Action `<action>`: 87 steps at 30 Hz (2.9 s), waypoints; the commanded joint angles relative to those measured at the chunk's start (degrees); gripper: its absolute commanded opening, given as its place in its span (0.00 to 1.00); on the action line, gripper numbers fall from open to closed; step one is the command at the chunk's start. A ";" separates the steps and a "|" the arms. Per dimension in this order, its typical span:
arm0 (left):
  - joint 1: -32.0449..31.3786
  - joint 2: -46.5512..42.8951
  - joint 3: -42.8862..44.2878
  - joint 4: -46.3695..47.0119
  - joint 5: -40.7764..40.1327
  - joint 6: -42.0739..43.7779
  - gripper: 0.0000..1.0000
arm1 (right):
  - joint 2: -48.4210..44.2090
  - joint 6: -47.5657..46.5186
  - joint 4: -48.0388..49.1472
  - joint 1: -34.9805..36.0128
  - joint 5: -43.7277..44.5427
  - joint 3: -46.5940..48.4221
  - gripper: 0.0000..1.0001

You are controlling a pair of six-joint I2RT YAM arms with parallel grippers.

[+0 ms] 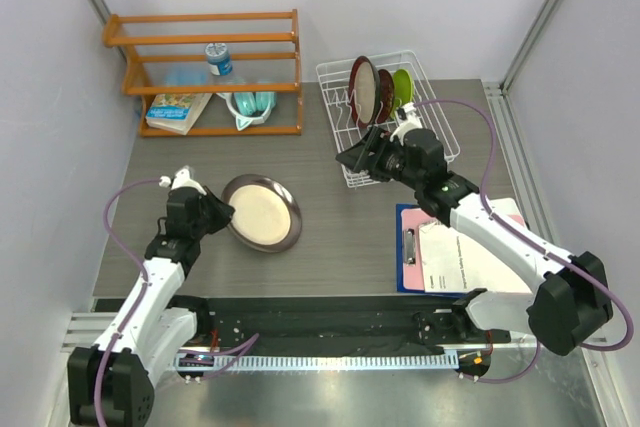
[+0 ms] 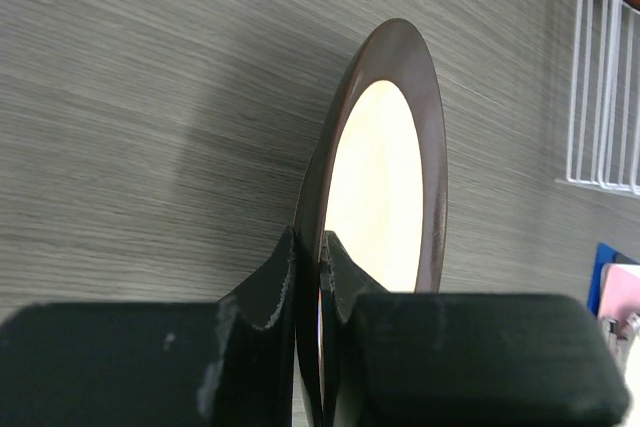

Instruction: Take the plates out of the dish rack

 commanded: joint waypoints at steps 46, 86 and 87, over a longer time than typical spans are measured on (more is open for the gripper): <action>1.41 14.14 4.23 -0.66 -21.11 -0.11 0.51 | 23.51 -21.87 -18.28 -8.53 19.18 32.08 0.74; 1.32 4.22 7.74 1.36 -3.36 -0.55 0.81 | 62.99 -53.43 -13.64 -1.59 66.03 75.18 0.01; 1.32 4.30 7.83 1.36 -3.36 -0.55 0.82 | 62.73 -54.74 -11.80 -1.15 66.90 74.82 0.01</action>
